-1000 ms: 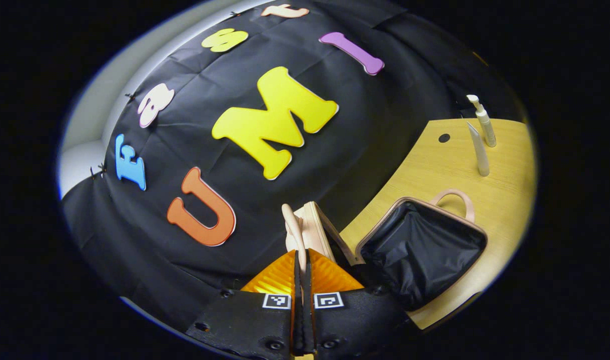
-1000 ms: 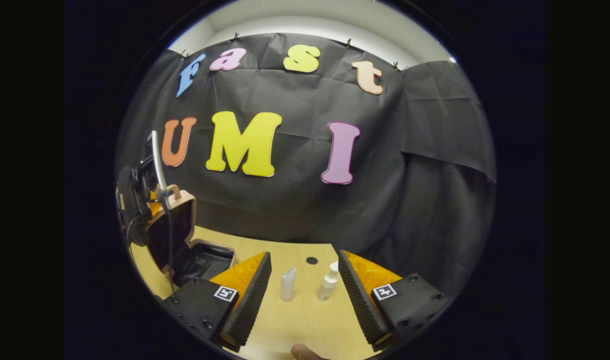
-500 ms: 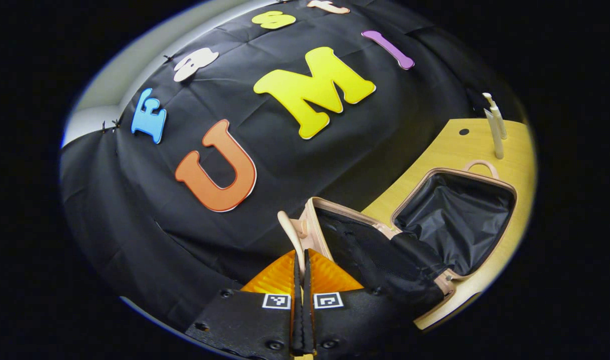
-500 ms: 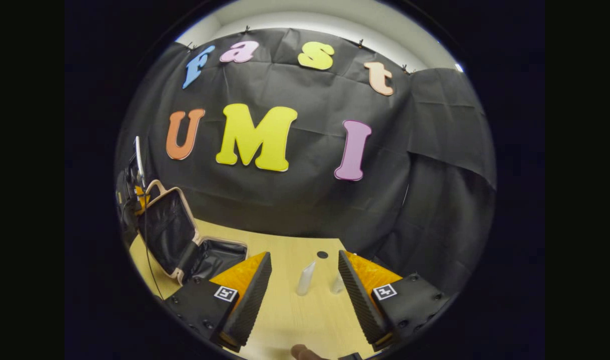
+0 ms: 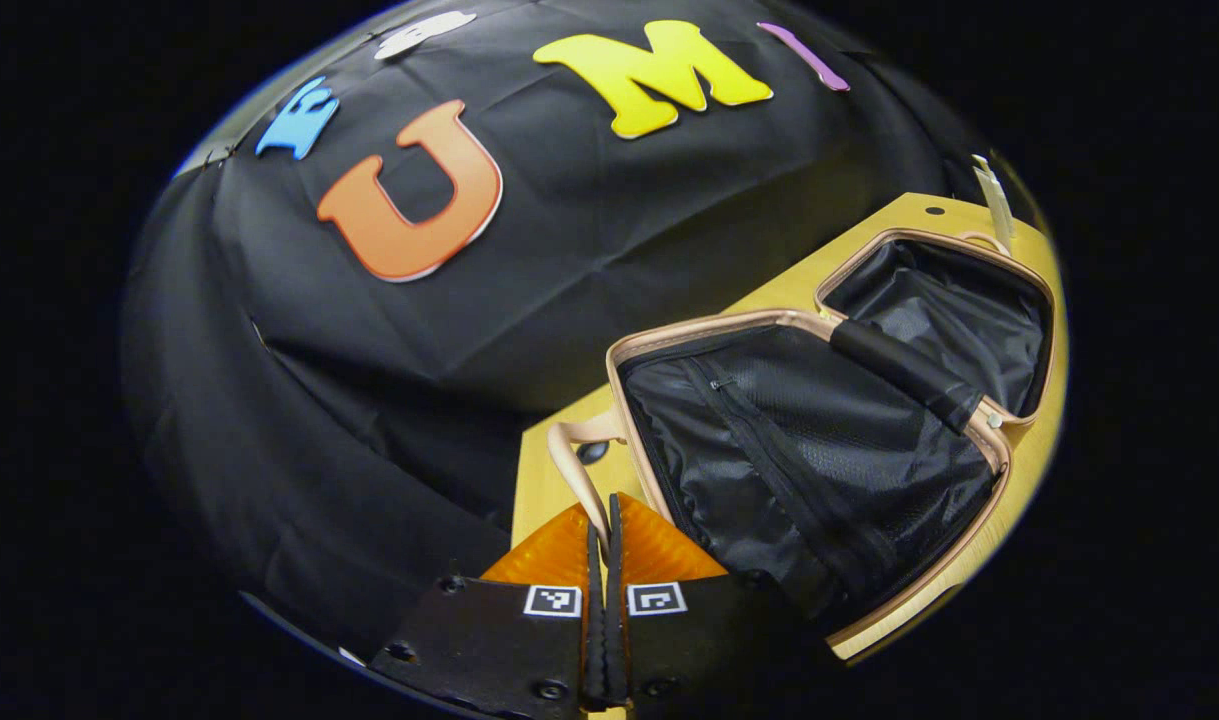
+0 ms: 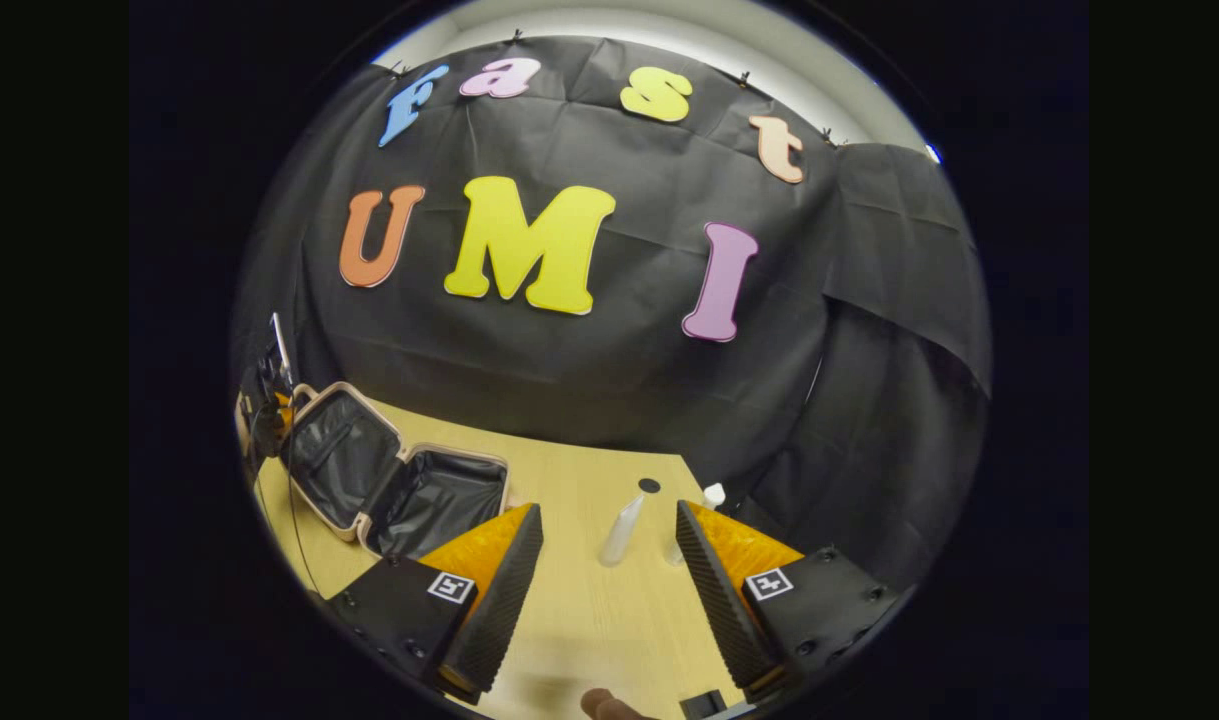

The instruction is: First open the suitcase, pack the skin care products into it, and then close the suitcase.

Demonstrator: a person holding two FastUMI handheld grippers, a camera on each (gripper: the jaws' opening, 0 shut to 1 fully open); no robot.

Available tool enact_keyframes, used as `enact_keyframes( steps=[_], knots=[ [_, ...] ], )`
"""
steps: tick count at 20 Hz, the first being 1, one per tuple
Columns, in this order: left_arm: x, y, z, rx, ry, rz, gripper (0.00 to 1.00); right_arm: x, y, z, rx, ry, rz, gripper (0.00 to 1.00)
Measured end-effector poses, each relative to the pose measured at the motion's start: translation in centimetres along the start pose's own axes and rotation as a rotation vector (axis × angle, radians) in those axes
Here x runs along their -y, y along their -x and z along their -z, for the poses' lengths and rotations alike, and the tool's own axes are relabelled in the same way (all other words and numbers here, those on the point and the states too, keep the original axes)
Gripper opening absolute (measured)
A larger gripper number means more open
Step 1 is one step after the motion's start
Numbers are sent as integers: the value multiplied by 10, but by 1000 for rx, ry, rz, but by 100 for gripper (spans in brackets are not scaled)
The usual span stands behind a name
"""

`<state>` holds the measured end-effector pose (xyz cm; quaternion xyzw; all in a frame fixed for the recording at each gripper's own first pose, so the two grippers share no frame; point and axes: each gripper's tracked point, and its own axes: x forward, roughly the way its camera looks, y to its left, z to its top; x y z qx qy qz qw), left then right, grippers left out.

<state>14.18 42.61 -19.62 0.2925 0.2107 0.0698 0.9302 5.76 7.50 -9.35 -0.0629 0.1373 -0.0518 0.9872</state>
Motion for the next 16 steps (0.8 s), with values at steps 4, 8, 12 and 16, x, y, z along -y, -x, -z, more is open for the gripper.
enact_keyframes(
  steps=[4, 8, 12, 16],
  knots=[
    [9, -16, 28, -35, 76, 63, 3, -2, -2, 15, -41, 29, 0, 79],
    [16, -30, 49, -73, 97, 83, 11, 5, -2, 21, -60, 56, 24, 81],
    [19, -36, 58, -78, 148, 84, 18, 25, 1, 11, -26, 102, 73, 81],
    [3, -25, 52, -47, 198, 40, 47, 32, 2, 11, -21, 97, 80, 81]
  ],
)
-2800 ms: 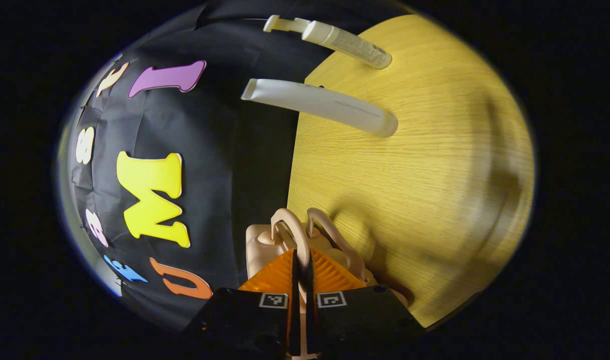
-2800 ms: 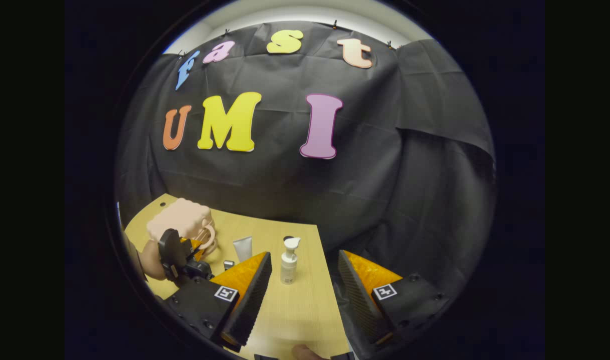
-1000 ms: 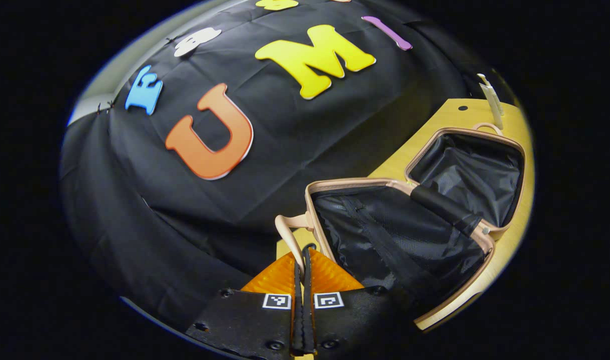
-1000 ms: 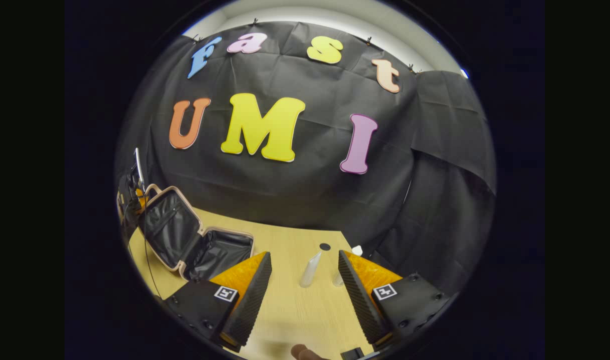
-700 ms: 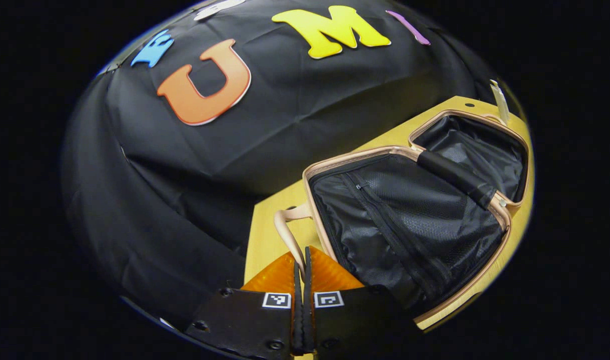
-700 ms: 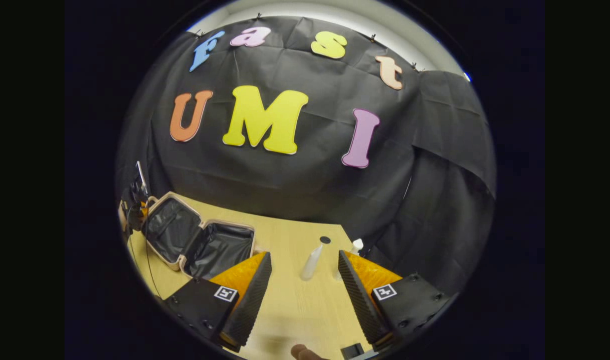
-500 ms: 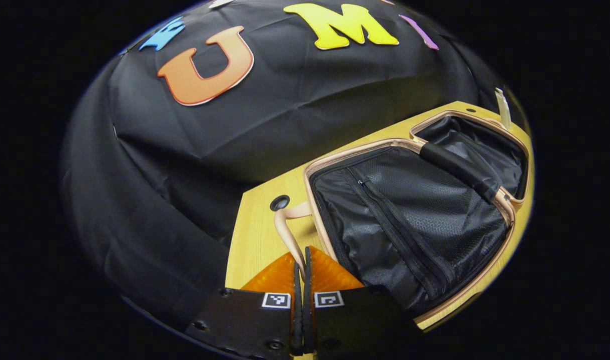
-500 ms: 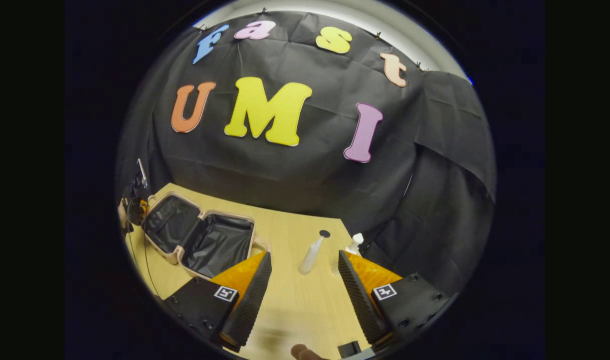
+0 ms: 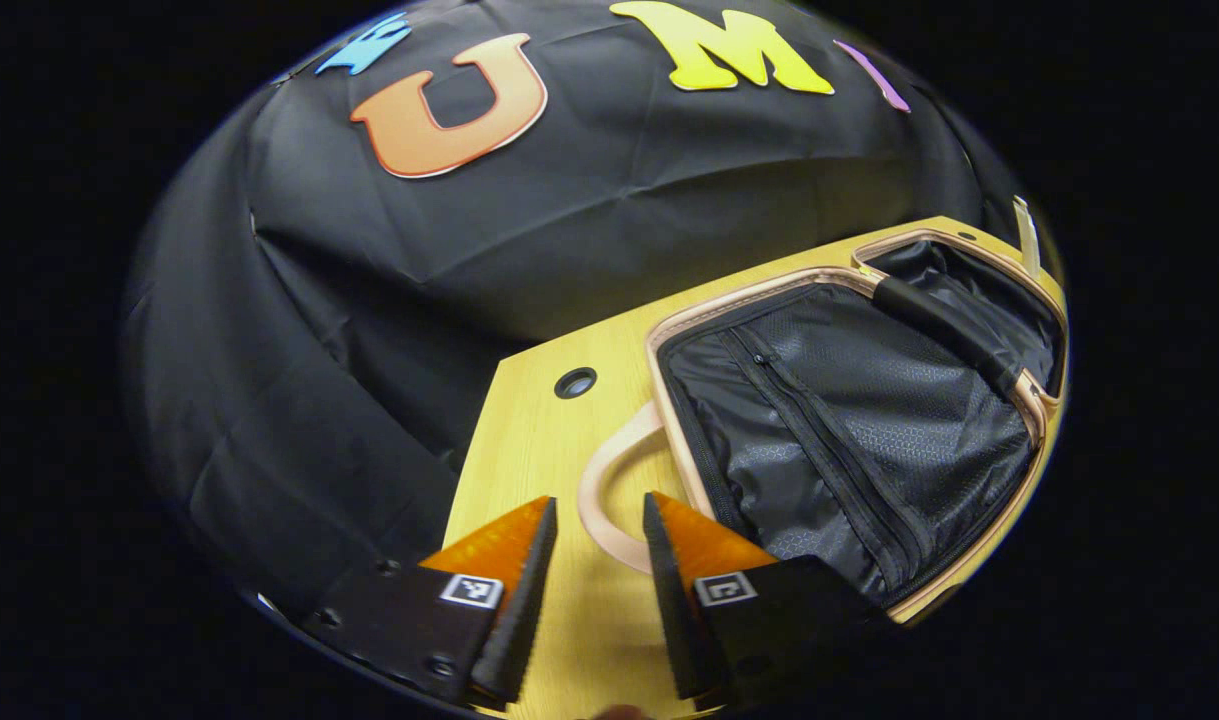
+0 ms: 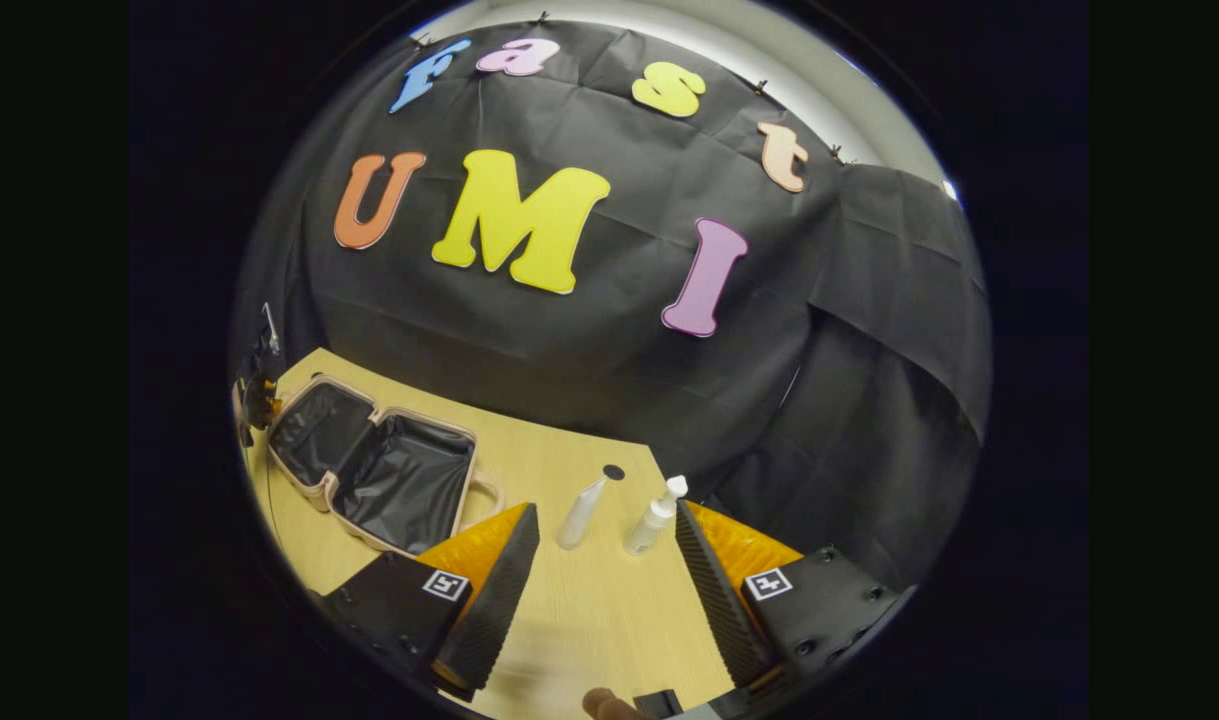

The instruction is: First open the suitcase, pack the skin care products into it, and then close the suitcase.

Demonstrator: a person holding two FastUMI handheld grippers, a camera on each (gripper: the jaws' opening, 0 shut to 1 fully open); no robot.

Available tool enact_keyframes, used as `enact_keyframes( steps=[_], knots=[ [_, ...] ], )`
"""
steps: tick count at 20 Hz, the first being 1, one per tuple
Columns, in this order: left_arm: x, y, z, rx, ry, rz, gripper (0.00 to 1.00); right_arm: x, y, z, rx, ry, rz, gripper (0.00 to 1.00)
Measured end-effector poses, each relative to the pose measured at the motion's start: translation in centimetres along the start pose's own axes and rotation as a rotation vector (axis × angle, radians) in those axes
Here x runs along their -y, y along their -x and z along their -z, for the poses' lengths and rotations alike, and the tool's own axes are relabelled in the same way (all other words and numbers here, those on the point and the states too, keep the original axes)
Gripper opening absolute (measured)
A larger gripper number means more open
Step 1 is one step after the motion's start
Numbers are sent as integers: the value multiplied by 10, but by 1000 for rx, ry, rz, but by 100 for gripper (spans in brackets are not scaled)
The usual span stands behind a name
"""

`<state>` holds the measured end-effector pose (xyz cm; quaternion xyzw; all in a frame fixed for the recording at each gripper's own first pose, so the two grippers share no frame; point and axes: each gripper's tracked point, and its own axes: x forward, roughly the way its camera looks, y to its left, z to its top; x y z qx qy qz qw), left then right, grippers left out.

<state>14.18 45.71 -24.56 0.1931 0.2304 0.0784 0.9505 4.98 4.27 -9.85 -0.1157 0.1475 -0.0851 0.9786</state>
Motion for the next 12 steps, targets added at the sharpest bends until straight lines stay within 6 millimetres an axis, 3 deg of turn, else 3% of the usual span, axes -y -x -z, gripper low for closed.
enact_keyframes(
  steps=[1, 3, 4, 6, 8, 12],
  knots=[
    [2, 10, -8, 17, 24, 7, 69, -1, -1, 1, -2, 0, -9, 81],
    [12, 33, -28, 52, 57, 17, 77, -2, -6, 5, -4, -3, -24, 81],
    [22, 43, -39, 67, 72, 31, 92, -1, -9, 7, -5, -9, -36, 81],
    [47, 71, -68, 127, 96, 53, 98, 4, -17, 11, -5, -20, -49, 81],
    [80, 90, -95, 165, 109, 79, 98, 14, -25, 16, -2, -32, -59, 81],
    [158, 119, -139, 217, 133, 153, 99, 46, -48, 32, -7, -58, -75, 81]
  ],
)
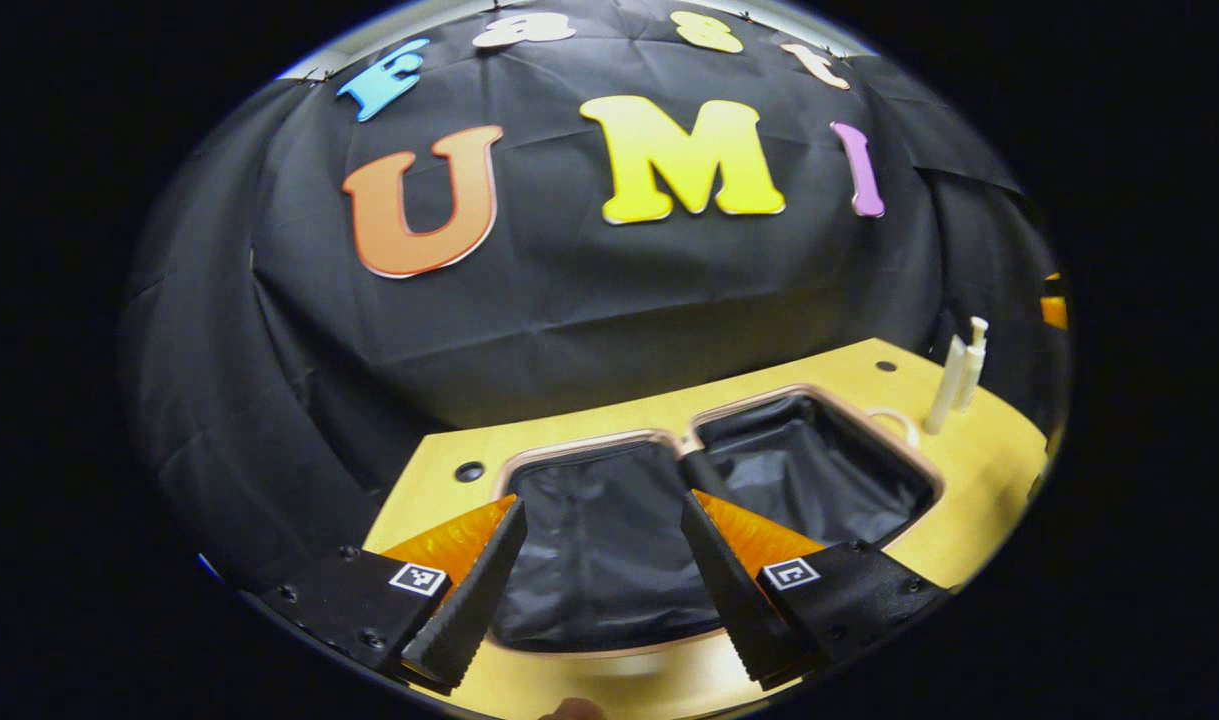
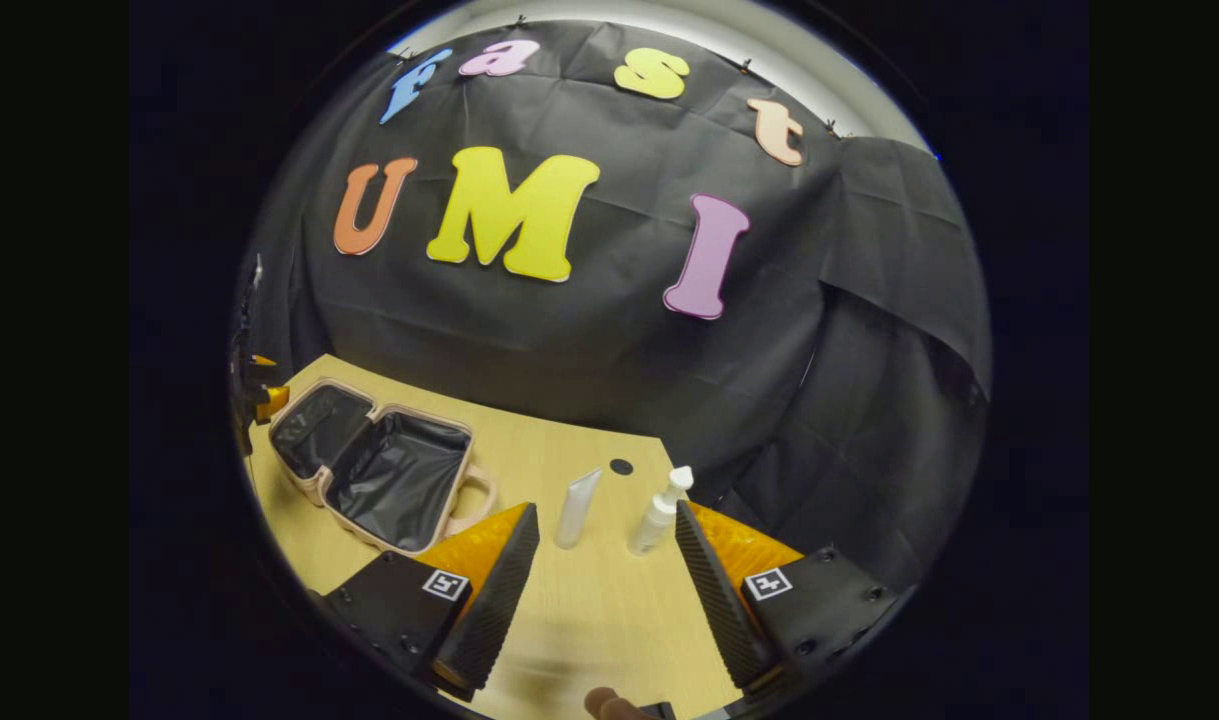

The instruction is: First open the suitcase, pack the skin care products into it, and then close the suitcase.

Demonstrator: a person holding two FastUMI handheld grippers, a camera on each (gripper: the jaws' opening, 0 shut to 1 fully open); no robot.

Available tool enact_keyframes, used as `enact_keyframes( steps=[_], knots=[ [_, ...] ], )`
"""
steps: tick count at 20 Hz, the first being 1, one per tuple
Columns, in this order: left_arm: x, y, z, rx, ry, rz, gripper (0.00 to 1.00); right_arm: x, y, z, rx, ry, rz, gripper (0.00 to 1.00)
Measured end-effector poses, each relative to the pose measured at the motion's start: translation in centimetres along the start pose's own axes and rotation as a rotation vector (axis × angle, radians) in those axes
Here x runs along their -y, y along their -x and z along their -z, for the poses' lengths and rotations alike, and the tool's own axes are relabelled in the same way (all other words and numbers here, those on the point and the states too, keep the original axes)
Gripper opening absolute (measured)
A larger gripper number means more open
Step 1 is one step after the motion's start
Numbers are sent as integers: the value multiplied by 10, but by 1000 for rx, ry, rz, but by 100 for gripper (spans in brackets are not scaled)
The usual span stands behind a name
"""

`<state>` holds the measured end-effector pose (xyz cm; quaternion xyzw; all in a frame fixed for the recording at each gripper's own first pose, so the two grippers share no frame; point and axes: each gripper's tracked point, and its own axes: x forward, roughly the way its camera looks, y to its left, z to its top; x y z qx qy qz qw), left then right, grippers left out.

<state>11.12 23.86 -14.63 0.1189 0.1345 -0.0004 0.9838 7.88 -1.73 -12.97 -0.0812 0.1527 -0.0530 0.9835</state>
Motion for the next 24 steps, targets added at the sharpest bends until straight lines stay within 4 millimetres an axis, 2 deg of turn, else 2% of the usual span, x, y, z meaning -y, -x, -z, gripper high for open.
enact_keyframes(
  steps=[3, 5, 11, 14, 17, 20, 24],
  knots=[
    [72, -2, -18, -5, 17, 63, 99, 30, -13, 4, 17, 3, -12, 81],
    [118, -5, -28, -6, 11, 101, 99, 49, -23, 15, 10, 4, -18, 81],
    [246, -11, -38, -47, 1, 254, 99, 93, -55, 33, -12, -6, -41, 81],
    [311, -25, -40, -58, -2, 344, 99, 113, -72, 43, -29, -4, -52, 81],
    [378, -49, -35, -86, 31, 441, 99, 132, -85, 56, -50, 7, -61, 81],
    [421, -77, -26, -129, 51, 492, 99, 149, -100, 70, -70, 32, -65, 81],
    [457, -121, -9, -176, 49, 502, 99, 162, -123, 92, -111, 28, -91, 83]
  ],
)
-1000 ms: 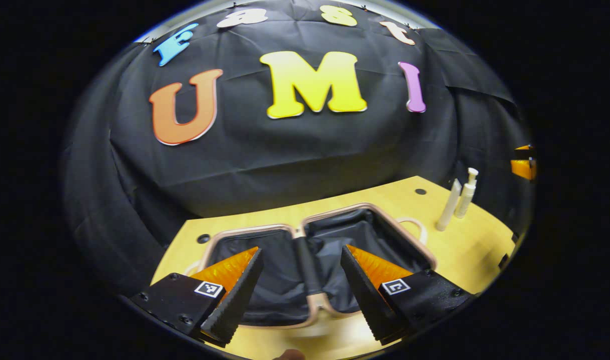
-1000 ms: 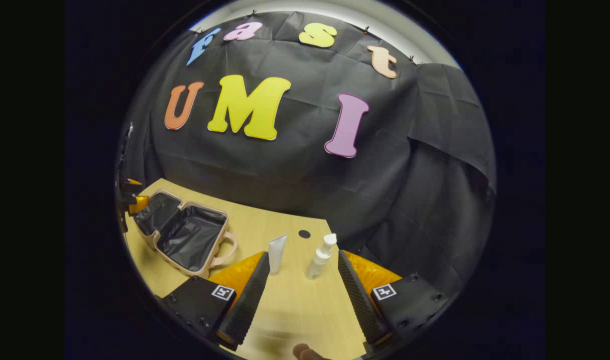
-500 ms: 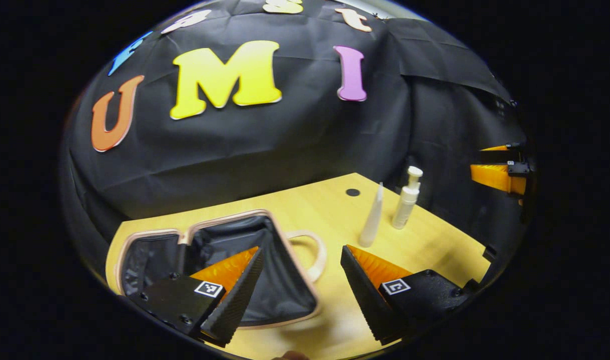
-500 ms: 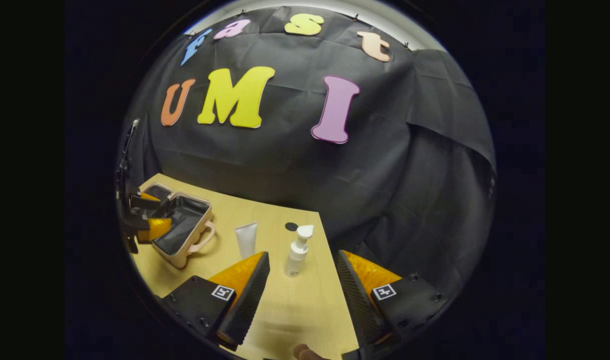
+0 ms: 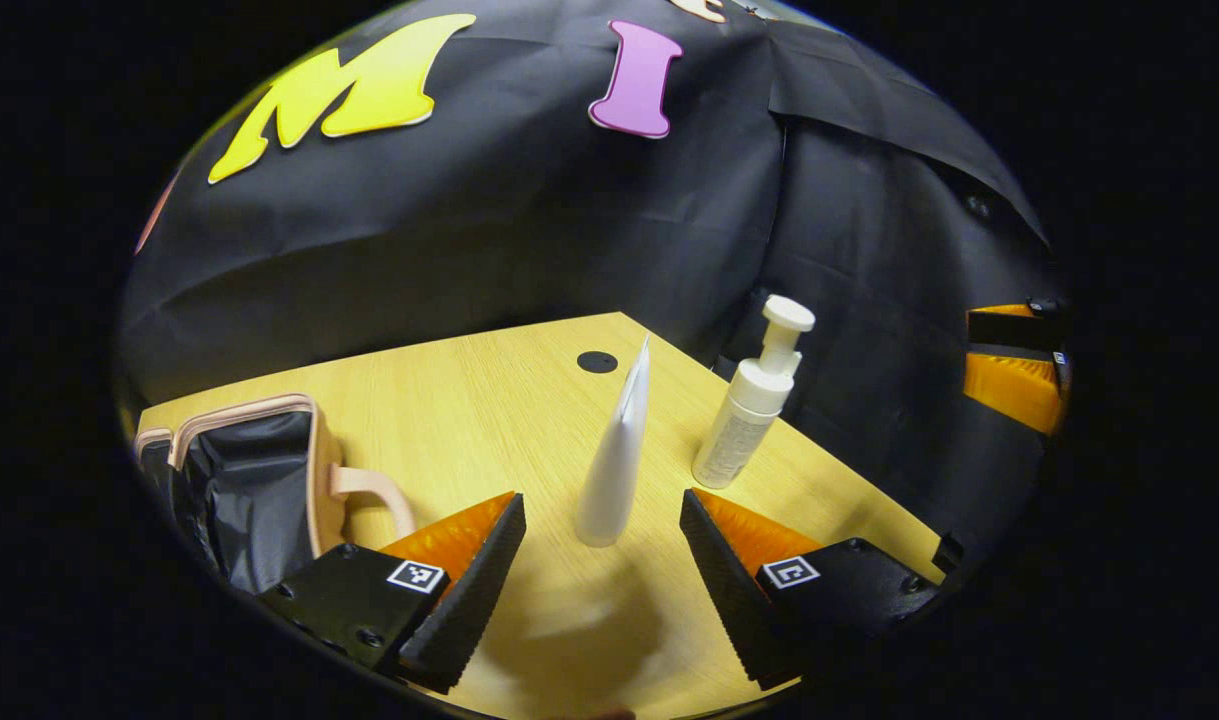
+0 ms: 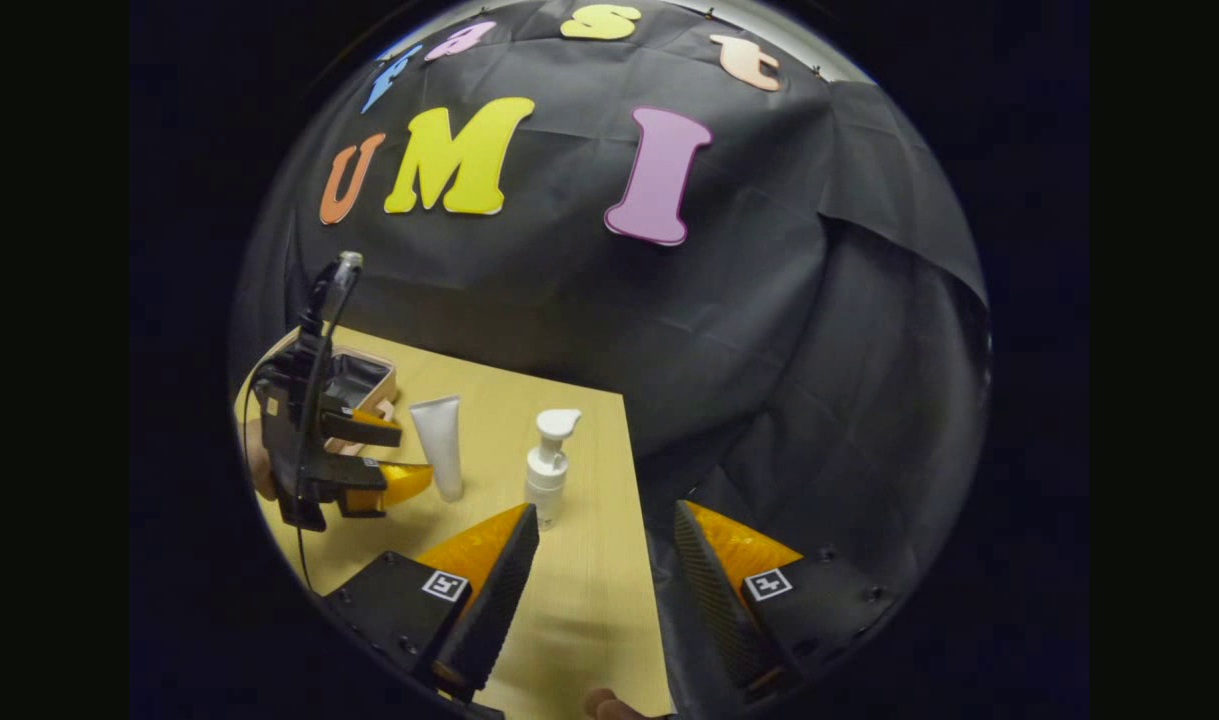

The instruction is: First open the suitcase, pack the skin care products into it, and then close the suitcase.

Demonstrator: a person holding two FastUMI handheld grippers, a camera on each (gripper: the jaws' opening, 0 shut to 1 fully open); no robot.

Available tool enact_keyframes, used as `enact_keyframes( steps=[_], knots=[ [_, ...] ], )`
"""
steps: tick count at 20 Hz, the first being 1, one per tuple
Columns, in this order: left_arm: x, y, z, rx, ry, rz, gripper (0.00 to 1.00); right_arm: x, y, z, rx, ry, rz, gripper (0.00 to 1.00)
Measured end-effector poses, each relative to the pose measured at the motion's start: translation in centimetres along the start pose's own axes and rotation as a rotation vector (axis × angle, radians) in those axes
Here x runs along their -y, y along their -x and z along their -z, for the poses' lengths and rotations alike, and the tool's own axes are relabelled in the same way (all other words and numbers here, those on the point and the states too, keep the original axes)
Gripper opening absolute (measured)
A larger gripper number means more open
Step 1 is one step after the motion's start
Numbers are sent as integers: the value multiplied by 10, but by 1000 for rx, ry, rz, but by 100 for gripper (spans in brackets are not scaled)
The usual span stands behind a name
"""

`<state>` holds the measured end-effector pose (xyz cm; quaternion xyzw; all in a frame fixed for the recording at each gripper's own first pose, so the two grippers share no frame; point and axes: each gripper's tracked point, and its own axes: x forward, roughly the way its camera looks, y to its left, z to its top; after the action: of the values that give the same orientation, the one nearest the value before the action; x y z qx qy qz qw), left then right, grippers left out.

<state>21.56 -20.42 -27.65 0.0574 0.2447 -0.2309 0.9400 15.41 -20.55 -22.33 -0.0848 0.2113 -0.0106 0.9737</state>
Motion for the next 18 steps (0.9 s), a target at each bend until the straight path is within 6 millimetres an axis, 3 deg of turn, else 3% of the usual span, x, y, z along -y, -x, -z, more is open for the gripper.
enact_keyframes(
  steps=[3, 5, 8, 9, 10, 14, 16, 17, 18],
  knots=[
    [-1, -29, 4, -18, 4, -14, 98, -2, -22, 6, -14, 1, -33, 81],
    [-5, -43, 8, -36, 4, -39, 90, -10, -36, 8, -23, -15, -73, 84],
    [-1, -56, 13, -46, 3, -35, 71, -23, -60, 15, -53, -46, -127, 81],
    [-1, -58, 14, -47, -1, -44, 72, -28, -70, 15, -58, -53, -142, 81],
    [0, -58, 13, -42, 0, -42, 53, -34, -80, 18, -66, -59, -160, 81],
    [7, -48, 17, -66, 23, -28, 44, -46, -111, 19, -87, -92, -189, 82],
    [8, -32, 12, -55, 47, -31, 43, -53, -120, 16, -77, -106, -203, 81],
    [8, -21, 9, -48, 54, -36, 47, -58, -125, 16, -75, -110, -210, 81],
    [8, -9, 4, -35, 59, -41, 42, -63, -130, 18, -79, -109, -217, 83]
  ],
)
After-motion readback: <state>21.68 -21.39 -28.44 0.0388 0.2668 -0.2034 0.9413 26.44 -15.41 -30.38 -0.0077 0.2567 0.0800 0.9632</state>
